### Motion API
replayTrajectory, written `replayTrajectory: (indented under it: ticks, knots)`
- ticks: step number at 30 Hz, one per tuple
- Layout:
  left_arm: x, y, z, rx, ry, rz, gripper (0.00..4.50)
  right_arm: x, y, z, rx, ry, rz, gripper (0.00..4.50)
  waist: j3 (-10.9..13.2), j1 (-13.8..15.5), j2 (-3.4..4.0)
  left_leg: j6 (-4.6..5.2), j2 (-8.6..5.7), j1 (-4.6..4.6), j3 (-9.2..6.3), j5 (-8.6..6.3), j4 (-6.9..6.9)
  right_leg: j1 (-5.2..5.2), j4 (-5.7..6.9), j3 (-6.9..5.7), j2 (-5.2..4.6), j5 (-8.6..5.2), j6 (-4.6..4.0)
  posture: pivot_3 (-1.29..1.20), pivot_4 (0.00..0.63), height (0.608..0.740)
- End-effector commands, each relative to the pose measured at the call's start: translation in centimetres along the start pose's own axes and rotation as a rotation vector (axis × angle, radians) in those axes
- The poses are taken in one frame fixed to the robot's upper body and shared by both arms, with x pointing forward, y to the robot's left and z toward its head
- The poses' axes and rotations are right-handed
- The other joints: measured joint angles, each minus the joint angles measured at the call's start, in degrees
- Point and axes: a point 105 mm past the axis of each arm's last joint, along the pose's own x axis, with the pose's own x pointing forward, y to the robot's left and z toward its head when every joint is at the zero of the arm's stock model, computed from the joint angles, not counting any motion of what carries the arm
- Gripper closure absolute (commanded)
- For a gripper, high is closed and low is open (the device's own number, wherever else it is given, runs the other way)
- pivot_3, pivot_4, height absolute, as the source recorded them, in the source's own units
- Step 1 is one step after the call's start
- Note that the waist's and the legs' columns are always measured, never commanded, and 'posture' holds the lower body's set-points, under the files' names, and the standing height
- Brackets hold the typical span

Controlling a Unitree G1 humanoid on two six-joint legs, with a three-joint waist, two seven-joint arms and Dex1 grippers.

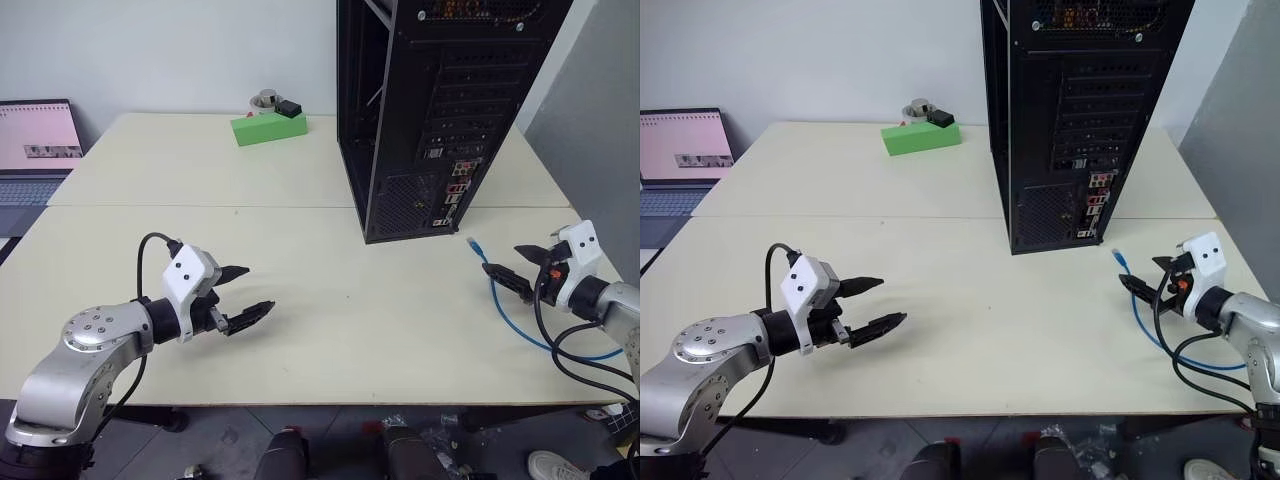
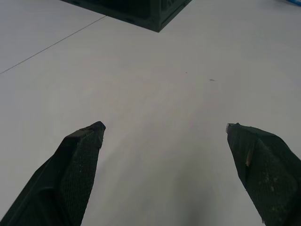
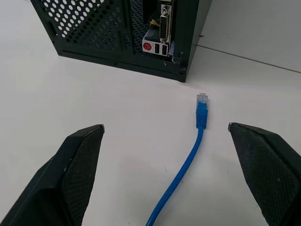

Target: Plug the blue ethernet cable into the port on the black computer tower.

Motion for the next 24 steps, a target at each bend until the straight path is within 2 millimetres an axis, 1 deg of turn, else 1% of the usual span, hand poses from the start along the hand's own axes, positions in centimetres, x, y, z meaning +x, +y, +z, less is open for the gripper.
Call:
replayTrajectory:
  ticks: [1,12,24]
  knots:
    - [0.0,-0.7,1.1,0.051,-0.033,-0.032,0.07,-0.4,-0.2,1.0,-0.032,-0.029,-0.009,0.02,0.0,0.0,0.0,0.0,0.0,0.0,0.0,0.0,0.0,0.0,0.0,0.0,0.0,0.0,0.0,0.0,0.15,0.74]
    - [0.4,-0.9,1.3,0.074,-0.022,-0.052,0.07,-0.3,0.0,0.2,-0.04,-0.012,-0.031,0.02,0.0,0.1,0.0,0.0,0.0,0.0,0.01,0.0,0.0,0.0,0.0,0.01,0.0,0.0,0.0,0.0,0.15,0.74]
    - [1.1,-0.9,2.0,0.087,-0.036,-0.078,0.07,-0.7,0.2,0.2,-0.037,-0.023,-0.046,0.02,0.0,0.2,0.0,0.0,0.0,0.0,0.03,0.0,0.0,-0.01,0.0,0.03,0.0,0.0,0.0,0.0,0.15,0.74]
